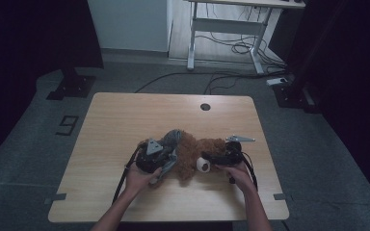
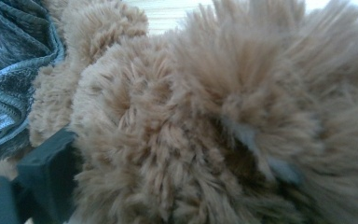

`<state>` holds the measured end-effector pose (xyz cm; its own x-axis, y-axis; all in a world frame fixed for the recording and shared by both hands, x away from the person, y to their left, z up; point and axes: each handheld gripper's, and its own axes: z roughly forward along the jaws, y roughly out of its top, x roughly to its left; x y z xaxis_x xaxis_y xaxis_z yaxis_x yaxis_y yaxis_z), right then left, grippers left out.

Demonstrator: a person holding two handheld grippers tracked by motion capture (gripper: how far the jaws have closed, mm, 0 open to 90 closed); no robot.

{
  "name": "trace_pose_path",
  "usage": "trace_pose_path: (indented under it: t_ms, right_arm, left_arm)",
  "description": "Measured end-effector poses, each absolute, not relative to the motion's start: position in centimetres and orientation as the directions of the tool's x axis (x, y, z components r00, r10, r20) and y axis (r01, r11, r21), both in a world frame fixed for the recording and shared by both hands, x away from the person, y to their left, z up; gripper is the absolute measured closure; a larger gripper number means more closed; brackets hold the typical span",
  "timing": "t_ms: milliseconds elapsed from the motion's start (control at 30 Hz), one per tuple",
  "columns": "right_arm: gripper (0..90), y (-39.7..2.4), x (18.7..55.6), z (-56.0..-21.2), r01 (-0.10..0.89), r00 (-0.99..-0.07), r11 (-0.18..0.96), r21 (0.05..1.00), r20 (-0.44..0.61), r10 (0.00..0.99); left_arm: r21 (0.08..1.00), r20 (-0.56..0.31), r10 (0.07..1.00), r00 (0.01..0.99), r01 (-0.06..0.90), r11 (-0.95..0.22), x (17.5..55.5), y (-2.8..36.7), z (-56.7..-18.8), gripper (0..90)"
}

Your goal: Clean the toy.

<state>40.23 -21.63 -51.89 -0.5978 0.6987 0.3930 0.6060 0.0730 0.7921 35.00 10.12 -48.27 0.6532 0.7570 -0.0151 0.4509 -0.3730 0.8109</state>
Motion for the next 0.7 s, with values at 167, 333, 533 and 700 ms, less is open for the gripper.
trace_pose_path:
  t_ms: [167, 333, 533, 700]
  right_arm:
    - [14.5, -21.8, 39.2, -52.2, 0.584, -0.605, 0.066, 0.809, 0.38, 0.7]
    - [27.6, -21.7, 38.2, -52.4, 0.549, -0.613, 0.062, 0.834, 0.351, 0.708]
    - [31.0, -21.8, 37.7, -52.5, 0.526, -0.614, 0.054, 0.849, 0.334, 0.715]
    - [31.3, -21.6, 37.3, -52.5, 0.501, -0.622, 0.069, 0.863, 0.303, 0.722]
  left_arm:
    - [0.814, -0.02, 0.752, 0.659, 0.447, -0.37, 34.2, 10.1, -48.6, 78.0]
    - [0.819, -0.034, 0.758, 0.652, 0.452, -0.352, 34.0, 10.1, -48.0, 77.8]
    - [0.854, 0.029, 0.735, 0.677, 0.365, -0.37, 33.8, 7.9, -44.1, 77.9]
    - [0.866, 0.051, 0.676, 0.736, 0.305, -0.397, 34.7, 2.9, -41.6, 77.8]
